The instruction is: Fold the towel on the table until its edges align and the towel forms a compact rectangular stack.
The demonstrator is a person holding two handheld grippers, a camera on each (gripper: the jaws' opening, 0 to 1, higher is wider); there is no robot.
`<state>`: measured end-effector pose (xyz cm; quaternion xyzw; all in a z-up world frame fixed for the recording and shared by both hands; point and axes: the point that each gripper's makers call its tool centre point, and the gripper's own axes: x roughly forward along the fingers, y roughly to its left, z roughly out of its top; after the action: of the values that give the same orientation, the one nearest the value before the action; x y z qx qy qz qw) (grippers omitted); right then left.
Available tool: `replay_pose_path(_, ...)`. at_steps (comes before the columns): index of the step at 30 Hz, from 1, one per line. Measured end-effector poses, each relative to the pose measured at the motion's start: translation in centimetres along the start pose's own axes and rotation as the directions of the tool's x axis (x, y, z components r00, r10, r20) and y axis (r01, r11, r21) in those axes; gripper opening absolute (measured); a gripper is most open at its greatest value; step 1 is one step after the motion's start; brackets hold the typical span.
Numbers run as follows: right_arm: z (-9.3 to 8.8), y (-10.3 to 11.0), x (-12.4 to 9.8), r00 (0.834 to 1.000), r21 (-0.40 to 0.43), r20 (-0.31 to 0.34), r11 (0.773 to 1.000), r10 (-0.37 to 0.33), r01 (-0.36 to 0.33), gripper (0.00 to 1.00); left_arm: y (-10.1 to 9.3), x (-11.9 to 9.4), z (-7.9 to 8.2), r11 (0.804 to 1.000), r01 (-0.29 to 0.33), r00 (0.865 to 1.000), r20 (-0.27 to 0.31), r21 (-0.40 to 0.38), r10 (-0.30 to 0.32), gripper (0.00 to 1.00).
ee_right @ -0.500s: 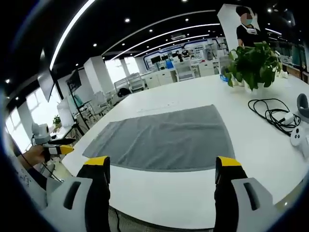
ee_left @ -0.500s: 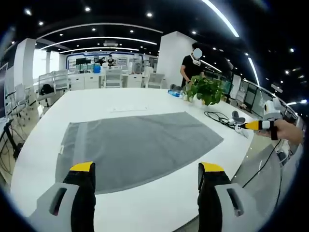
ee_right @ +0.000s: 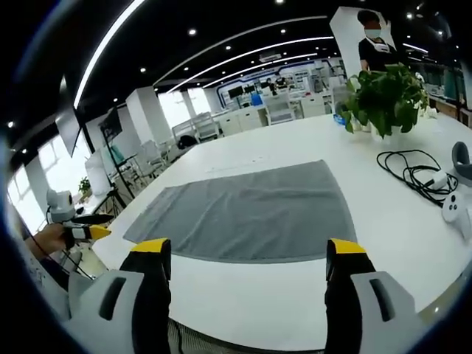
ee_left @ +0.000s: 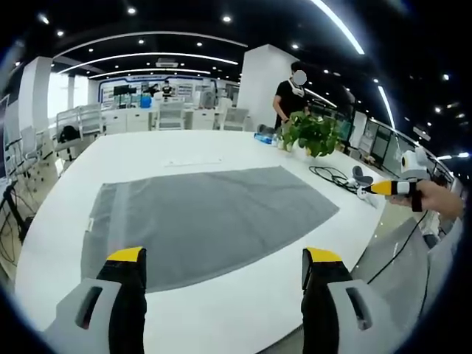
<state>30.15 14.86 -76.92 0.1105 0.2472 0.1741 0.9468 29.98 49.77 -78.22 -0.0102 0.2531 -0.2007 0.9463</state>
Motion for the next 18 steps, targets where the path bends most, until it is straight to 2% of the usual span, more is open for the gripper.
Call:
replay_pose_path(3, -0.12, -0.43, -0.06, 1.0, 0.0, -0.001, 1.0, -0.02, 0.02, 0.88, -0.01, 0.05, -0.23, 1.0, -0.001, 1.0, -0.014, 0.01, 0.001, 0.89)
replay_pose_path(6, -0.27, -0.57, -0.08, 1.0, 0.008, -0.001, 1.0, -0.017, 0.017, 0.88, -0.08, 0.0, -0.3, 1.0, -0.002, 1.0, -0.014, 0.007, 0.002, 0.89)
replay_pose_path(12, -0.38, -0.68, -0.04, 1.0, 0.005, -0.006, 1.0, -0.02, 0.02, 0.91, 0.59, -0.26, -0.21, 0.999, -0.044, 0.999, -0.002, 0.007, 0.044, 0.9)
replay_pose_path(18, -0.38, -0.63, 0.12, 1.0, 0.004, -0.009, 1.0, -0.014, 0.014, 0.91, 0.71, -0.28, -0.14, 0.999, -0.043, 0.999, -0.004, 0.006, 0.043, 0.9)
